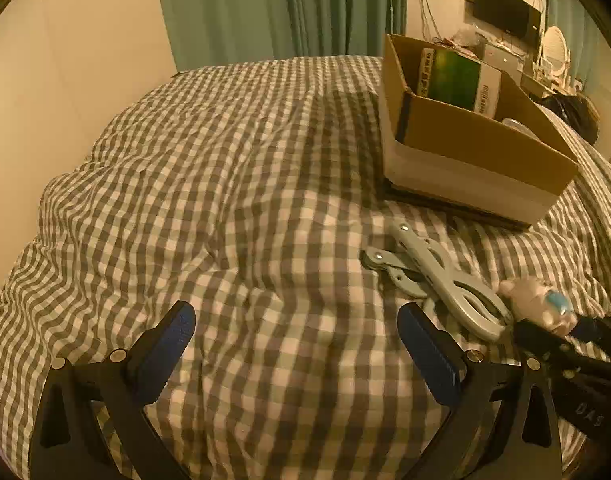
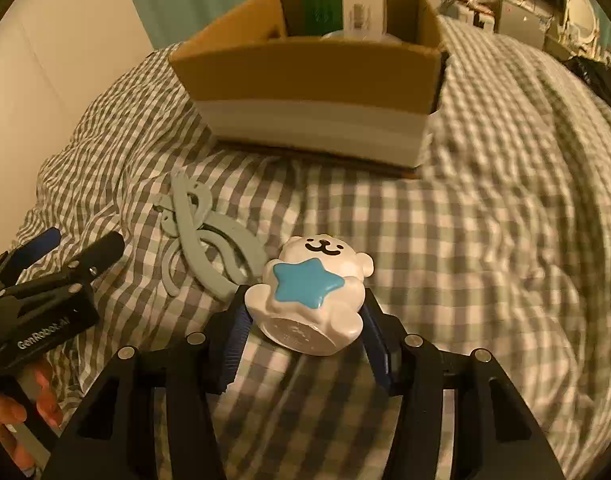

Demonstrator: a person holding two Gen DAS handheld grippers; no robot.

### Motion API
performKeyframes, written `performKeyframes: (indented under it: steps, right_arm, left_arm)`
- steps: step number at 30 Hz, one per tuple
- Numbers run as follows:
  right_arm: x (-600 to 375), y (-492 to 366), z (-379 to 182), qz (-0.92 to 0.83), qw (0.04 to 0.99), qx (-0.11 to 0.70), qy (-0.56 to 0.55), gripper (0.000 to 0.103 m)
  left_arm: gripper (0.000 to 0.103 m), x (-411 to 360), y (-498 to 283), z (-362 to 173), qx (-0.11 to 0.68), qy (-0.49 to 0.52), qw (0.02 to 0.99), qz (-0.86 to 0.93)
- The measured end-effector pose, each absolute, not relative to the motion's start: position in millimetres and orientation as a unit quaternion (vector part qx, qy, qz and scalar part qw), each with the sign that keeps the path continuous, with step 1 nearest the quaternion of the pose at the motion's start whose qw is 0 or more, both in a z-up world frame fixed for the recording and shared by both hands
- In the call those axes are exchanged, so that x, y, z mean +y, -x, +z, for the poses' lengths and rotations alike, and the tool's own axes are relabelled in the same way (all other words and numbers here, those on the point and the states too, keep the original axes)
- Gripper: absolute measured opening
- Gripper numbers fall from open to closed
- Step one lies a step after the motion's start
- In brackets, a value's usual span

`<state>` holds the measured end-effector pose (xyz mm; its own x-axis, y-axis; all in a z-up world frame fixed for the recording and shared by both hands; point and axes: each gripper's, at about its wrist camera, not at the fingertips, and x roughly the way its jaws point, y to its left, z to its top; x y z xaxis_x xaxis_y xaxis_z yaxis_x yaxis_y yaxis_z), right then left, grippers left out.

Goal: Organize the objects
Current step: 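Grasp the white star-faced toy with the right tool while the left tool grasps the grey clip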

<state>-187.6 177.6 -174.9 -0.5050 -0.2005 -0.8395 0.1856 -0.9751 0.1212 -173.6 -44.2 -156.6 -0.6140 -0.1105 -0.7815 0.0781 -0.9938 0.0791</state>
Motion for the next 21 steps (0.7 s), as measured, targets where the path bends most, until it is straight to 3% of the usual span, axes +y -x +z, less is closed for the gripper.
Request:
performKeyframes:
  steps: [10,21]
  right_arm:
    - [224.0,157.8,-123.5,-0.896,0.064,-0.019,-0.440,0.052]
    - [254.8,165.6,-135.9,-0.895,0.049,-0.037,-0.442,0.052]
  left_arm:
    - [0.103,-7.7,157.3,-138.3,0.003,-0.437,0.023,-0.899]
    - [0.103,39.1,204.2,-161.7,0.013,-0.467,0.000,-0.884]
